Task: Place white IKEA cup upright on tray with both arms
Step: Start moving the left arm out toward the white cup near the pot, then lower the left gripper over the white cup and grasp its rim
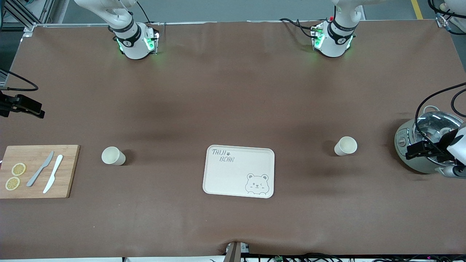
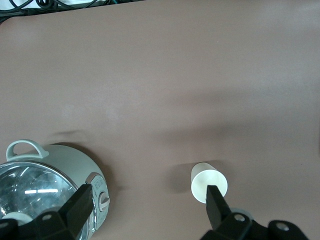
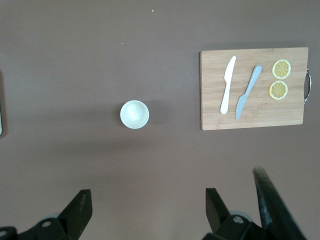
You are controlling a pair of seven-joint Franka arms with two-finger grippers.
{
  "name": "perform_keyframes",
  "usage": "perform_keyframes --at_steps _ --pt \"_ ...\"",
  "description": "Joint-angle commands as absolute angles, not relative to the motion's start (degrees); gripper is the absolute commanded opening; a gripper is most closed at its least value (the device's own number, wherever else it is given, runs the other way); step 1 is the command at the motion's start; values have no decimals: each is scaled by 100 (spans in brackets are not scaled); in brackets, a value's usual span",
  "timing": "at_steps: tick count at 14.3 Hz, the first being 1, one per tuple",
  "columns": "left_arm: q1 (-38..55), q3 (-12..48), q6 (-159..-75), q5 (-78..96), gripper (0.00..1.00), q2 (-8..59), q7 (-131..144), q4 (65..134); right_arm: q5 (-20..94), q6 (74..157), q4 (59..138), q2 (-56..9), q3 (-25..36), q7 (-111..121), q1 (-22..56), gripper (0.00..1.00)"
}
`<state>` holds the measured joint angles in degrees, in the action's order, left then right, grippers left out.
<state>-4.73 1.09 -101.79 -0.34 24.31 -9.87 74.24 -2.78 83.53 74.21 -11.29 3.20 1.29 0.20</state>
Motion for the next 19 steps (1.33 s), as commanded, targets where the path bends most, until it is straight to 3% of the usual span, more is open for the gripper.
perform_keyframes --at_steps 1,5,9,14,17,19 --pt "-448 97 -10239 -26 100 2399 -950 7462 -237 8271 7418 -1063 316 88 26 100" --pt "-509 167 -10204 280 100 2356 -958 7610 -237 8235 7418 -1063 316 88 26 100" --pt "-510 202 -10405 378 100 1795 -1046 8741 -237 8200 7418 -1063 316 88 26 100" --pt "-510 553 -12555 325 100 494 -1107 11658 -237 8200 7418 -1063 316 88 26 100" --pt "-510 633 -13383 299 100 317 -1238 12382 -237 8200 7418 -1063 325 88 26 100" --pt "-510 659 -13579 299 100 360 -1379 12489 -237 8200 7418 -1063 325 88 26 100"
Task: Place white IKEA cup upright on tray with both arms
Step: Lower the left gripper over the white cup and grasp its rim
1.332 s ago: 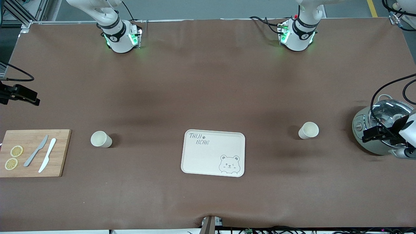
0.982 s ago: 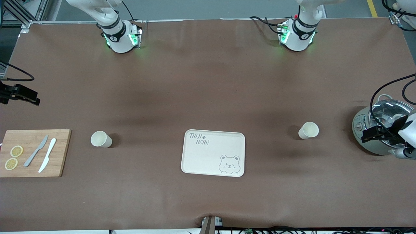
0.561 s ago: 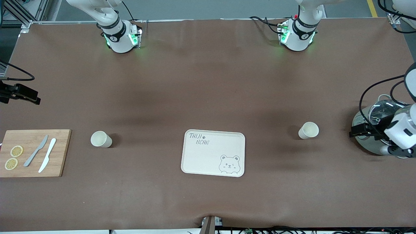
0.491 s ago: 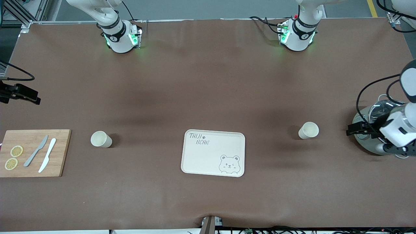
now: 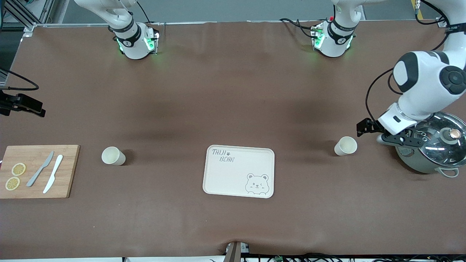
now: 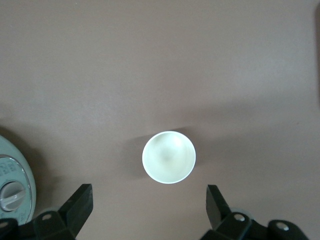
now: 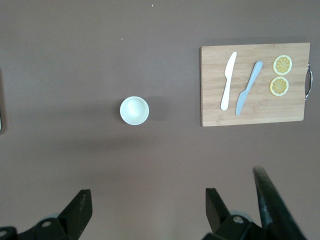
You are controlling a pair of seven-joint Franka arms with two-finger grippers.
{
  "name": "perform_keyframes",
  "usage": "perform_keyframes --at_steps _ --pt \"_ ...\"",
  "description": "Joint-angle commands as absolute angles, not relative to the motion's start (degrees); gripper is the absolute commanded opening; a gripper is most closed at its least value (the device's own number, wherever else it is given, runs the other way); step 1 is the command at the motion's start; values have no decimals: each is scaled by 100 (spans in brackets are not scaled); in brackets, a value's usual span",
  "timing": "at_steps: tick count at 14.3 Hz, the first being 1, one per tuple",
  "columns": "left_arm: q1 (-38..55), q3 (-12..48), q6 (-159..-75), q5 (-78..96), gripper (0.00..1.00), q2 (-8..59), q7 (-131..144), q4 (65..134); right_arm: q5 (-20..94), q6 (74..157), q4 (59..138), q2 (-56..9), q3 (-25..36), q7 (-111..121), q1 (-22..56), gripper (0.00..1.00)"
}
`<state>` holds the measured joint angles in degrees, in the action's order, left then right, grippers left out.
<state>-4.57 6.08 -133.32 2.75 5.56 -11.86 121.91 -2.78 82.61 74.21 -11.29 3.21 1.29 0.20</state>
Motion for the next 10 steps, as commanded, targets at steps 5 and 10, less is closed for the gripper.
perform_keyframes --at_steps 5,10 --pt "-808 642 -13798 141 100 720 -2065 12498 -229 8200 7418 -1063 325 88 26 100" --pt "-809 642 -14263 141 100 1220 -2066 12401 -237 8200 7418 -1063 325 88 26 100"
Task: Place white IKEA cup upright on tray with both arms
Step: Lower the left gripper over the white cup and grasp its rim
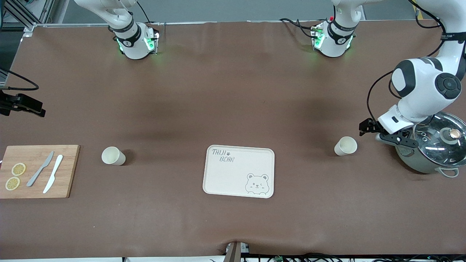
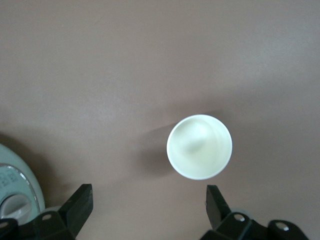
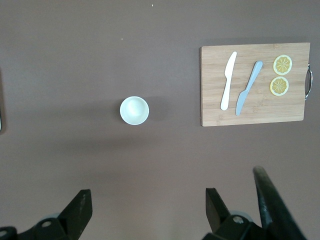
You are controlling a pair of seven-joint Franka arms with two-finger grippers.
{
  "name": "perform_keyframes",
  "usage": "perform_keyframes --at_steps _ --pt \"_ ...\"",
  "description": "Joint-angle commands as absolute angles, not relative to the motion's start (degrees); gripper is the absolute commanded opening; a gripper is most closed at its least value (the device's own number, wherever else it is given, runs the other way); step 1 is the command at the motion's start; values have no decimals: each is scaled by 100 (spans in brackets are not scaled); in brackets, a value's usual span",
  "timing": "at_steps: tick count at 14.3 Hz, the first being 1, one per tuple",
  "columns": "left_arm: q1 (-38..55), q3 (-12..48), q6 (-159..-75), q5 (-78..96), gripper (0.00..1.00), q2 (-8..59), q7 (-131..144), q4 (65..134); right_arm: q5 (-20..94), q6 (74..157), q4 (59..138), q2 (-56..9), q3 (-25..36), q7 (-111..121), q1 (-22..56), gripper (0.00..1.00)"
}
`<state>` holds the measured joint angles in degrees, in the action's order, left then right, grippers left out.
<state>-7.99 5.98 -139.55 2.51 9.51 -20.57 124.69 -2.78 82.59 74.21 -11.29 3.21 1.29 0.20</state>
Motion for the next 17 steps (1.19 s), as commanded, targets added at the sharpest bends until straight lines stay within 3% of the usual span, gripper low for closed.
perform_keyframes --at_steps 1,10,17 --pt "-782 650 -14421 141 100 1352 -2022 12393 -237 8200 7418 -1063 325 88 26 100" --pt "-598 659 -15345 141 100 2276 -1995 12111 -237 8191 7418 -1063 325 88 26 100" --pt "-404 659 -15398 149 100 2496 -1539 12120 -237 8191 7418 -1063 325 88 26 100"
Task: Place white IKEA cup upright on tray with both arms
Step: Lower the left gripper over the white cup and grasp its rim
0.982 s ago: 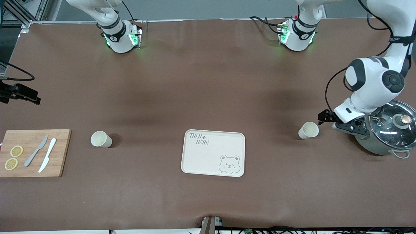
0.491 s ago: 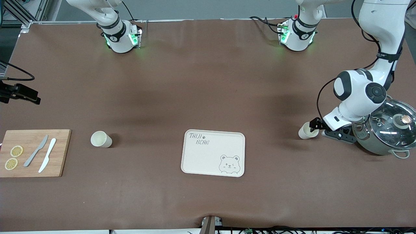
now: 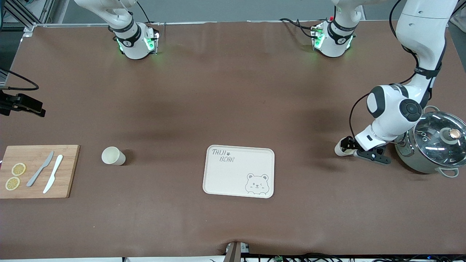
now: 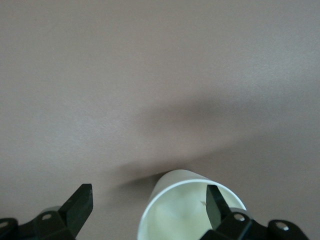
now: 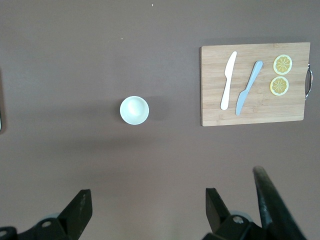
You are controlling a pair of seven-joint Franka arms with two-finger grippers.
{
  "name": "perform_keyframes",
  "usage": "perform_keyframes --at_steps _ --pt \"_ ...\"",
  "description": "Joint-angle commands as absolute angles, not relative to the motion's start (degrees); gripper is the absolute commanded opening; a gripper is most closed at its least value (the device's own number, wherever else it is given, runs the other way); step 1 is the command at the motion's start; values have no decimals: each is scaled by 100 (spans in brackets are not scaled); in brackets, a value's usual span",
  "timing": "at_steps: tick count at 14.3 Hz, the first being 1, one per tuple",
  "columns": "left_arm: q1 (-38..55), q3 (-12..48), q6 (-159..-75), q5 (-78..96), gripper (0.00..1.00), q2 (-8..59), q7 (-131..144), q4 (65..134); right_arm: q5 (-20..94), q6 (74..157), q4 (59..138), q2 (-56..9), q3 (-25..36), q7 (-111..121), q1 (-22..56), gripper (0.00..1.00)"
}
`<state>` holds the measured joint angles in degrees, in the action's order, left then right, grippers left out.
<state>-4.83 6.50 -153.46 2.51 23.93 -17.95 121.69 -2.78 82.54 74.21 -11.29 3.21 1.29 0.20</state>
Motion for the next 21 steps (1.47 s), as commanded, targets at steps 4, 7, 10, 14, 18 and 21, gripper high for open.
perform_keyframes --at_steps 4,7,10,14,18,21 --pt "-439 659 -15398 141 100 2522 -1538 12199 -237 8191 7418 -1063 325 88 26 100" --pt "-404 650 -15355 141 1 2479 -925 12304 -237 8191 7418 -1063 325 88 26 100" --pt "-352 659 -15354 132 0 2470 -862 12261 -237 8191 7418 -1063 325 88 26 100" --pt "7 659 -15093 132 0 2478 -91 11858 -237 8191 7418 -1063 325 88 18 100" --pt "719 624 -13600 114 0 3048 1359 10322 -237 8191 7418 -1063 325 88 18 100" --pt "993 615 -13254 -280 0 3357 2300 9748 -237 8191 7418 -1072 325 88 18 100"
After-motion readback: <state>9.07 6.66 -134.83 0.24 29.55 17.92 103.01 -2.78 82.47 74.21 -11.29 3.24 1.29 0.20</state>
